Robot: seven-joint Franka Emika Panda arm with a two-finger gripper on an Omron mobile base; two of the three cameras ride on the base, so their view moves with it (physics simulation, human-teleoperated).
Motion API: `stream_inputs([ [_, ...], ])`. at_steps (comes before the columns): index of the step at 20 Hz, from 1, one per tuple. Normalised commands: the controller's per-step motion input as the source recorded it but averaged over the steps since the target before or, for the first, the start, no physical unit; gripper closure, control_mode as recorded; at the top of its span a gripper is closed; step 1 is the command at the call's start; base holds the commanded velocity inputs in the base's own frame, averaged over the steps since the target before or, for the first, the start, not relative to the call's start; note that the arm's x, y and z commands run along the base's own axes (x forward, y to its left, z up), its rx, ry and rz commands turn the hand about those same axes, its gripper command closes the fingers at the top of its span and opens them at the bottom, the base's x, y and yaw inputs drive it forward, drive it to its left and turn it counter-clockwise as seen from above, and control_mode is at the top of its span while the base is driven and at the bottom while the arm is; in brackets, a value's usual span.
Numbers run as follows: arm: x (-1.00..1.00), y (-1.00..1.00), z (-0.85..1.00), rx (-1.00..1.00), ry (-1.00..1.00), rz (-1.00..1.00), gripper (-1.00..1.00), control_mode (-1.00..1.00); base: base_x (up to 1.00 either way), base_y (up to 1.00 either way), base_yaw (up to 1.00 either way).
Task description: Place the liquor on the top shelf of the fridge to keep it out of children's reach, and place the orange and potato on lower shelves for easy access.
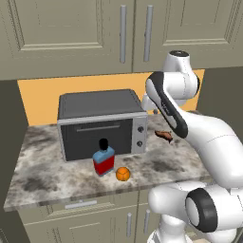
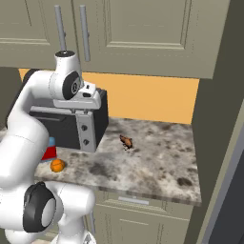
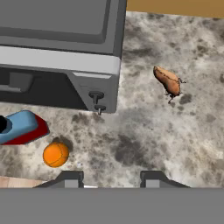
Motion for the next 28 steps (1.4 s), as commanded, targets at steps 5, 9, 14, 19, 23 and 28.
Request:
stream_inputs([
  [5, -0.19, 0.0, 0.0, 0.0, 0.0, 0.0, -1.0, -1.0, 0.0, 0.0, 0.0],
  [9, -0.3, 0.0, 0.0, 0.0, 0.0, 0.0, -1.0, -1.0, 0.0, 0.0, 0.0],
  [14, -0.46, 0.16, -0.27, -0.01, 0.0, 0.0, -1.0, -1.0, 0.0, 0.0, 0.0],
  [19, -0.36, 0.6, -0.52, -0.01, 0.0, 0.05, -1.0, -1.0, 0.0, 0.0, 0.0],
  [23, -0.18, 0.72, -0.44, 0.0, -0.03, 0.12, -1.0, -1.0, 0.0, 0.0, 0.0],
  [28, -0.07, 0.5, -0.26, 0.0, -0.12, 0.08, -1.0, -1.0, 0.0, 0.0, 0.0],
])
